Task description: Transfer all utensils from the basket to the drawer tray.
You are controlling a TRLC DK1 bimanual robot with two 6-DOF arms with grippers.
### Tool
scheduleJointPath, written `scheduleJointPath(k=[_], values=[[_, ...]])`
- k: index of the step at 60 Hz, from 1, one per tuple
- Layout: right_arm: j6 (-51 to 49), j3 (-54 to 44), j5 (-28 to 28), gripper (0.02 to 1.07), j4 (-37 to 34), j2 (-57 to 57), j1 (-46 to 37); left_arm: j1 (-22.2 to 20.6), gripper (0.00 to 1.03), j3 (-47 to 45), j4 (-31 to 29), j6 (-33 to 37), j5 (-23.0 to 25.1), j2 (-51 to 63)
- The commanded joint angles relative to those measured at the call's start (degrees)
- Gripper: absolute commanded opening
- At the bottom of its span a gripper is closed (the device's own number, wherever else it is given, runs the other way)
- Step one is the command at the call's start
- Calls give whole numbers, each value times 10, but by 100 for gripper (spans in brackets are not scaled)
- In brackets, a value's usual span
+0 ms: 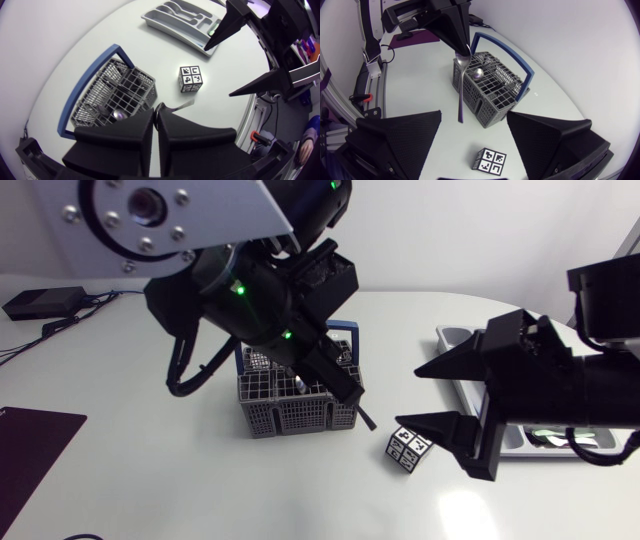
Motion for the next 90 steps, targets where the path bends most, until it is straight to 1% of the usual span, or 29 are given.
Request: scheduleJointPath(k=[1, 5, 6, 7, 12, 22, 26, 39, 44, 50, 53, 56, 64, 66, 68, 73, 74, 75, 80, 86, 90], values=[[35, 13, 14, 92, 14, 27, 29, 10, 4, 28, -14, -27, 33, 24], [43, 13, 24, 91, 26, 43, 47, 14, 4, 35, -21, -32, 61, 34], [43, 13, 24, 91, 26, 43, 47, 14, 4, 35, -21, -32, 61, 34], [45, 13, 25, 88, 32, 52, 54, 16, 4, 39, -24, -35, 73, 37], [51, 14, 25, 82, 42, 71, 66, 16, 4, 44, -29, -36, 86, 42], [56, 17, 26, 65, 55, 98, 82, 16, 4, 49, -33, -37, 117, 45], [56, 21, 26, 60, 56, 106, 82, 14, 4, 50, -33, -37, 120, 45], [62, 27, 26, 37, 62, 112, 83, 14, 4, 50, -36, -36, 128, 45], [62, 28, 26, 27, 62, 115, 84, 14, 4, 50, -36, -36, 130, 45], [62, 28, 26, 13, 60, 119, 86, 14, 4, 50, -37, -35, 130, 44], [62, 28, 25, 11, 56, 119, 88, 14, 4, 50, -37, -35, 131, 42], [62, 28, 25, 8, 55, 119, 89, 14, 4, 50, -37, -35, 131, 41], [62, 27, 25, 8, 47, 113, 92, 14, 4, 50, -37, -34, 131, 37], [62, 25, 25, 8, 45, 110, 95, 14, 6, 52, -37, -34, 131, 35], [62, 24, 25, 8, 41, 107, 95, 15, 9, 53, -37, -34, 131, 34], [58, 21, 25, 8, 33, 99, 96, 16, 23, 58, -37, -35, 132, 29], [55, 19, 25, 8, 32, 96, 96, 16, 25, 59, -37, -35, 132, 29], [53, 17, 25, 8, 30, 93, 96, 17, 31, 61, -37, -35, 132, 27], [43, 11, 25, 8, 18, 85, 92, 21, 43, 65, -32, -36, 132, 22], [20, 0, 24, 8, 0, 71, 79, 33, 49, 70, -30, -37, 132, 20], [-3, -9, 16, 8, -14, 60, 54, 42, 49, 71, -26, -40, 132, 19]])
